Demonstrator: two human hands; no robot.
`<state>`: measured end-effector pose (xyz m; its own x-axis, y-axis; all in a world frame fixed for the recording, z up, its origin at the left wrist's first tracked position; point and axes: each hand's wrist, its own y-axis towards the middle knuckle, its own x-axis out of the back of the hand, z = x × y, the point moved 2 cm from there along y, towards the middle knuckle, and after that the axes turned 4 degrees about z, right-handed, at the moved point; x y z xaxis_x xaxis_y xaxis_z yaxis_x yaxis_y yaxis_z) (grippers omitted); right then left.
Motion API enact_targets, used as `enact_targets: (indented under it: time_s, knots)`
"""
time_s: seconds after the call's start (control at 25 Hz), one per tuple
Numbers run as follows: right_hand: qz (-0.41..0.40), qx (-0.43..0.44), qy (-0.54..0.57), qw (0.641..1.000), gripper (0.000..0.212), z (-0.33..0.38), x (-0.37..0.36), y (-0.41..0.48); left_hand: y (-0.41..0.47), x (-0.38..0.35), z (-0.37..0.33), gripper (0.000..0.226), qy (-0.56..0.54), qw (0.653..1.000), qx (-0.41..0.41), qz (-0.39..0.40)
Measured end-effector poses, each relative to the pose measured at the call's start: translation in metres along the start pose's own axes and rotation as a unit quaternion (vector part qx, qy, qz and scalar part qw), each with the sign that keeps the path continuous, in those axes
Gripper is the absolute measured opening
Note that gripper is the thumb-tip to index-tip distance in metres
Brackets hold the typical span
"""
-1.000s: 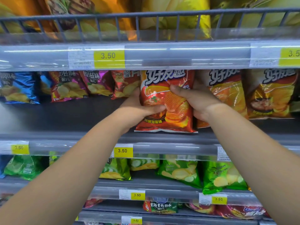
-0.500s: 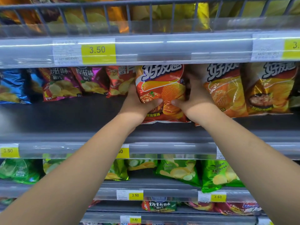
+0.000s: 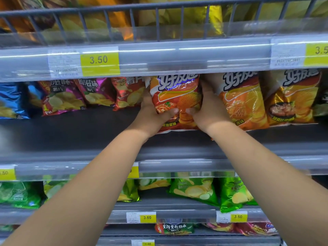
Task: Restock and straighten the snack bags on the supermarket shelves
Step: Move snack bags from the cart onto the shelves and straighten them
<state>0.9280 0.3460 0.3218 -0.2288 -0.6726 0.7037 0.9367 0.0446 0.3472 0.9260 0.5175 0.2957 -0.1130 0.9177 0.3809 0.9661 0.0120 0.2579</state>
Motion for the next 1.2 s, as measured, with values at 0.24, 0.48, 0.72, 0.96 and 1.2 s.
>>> enact_targets:
  time_s: [0.24,0.48,0.72,0.96,1.2]
  knots:
    - [-0.004,0.04,-0.036,0.999,0.078,-0.004,0.016,-0.034,-0.035,0.015,-0.012,0.102,0.143,0.985,-0.01,-0.097]
    - [-0.101,0.093,-0.189,0.972,0.052,-0.034,0.029,-0.093,-0.099,-0.015,-0.025,0.062,0.404,0.899,-0.155,-0.072]
    - [-0.102,0.028,-0.258,0.96,0.056,-0.098,0.059,-0.162,-0.133,-0.095,-0.029,0.063,0.447,0.858,-0.249,0.03]
    - [-0.113,-0.103,-0.319,0.935,0.064,-0.183,0.128,-0.253,-0.178,-0.213,-0.056,0.052,0.367,0.859,-0.344,0.098]
    - [-0.152,-0.264,-0.364,0.88,0.066,-0.281,0.221,-0.365,-0.235,-0.376,-0.109,0.055,0.307,0.811,-0.442,0.23]
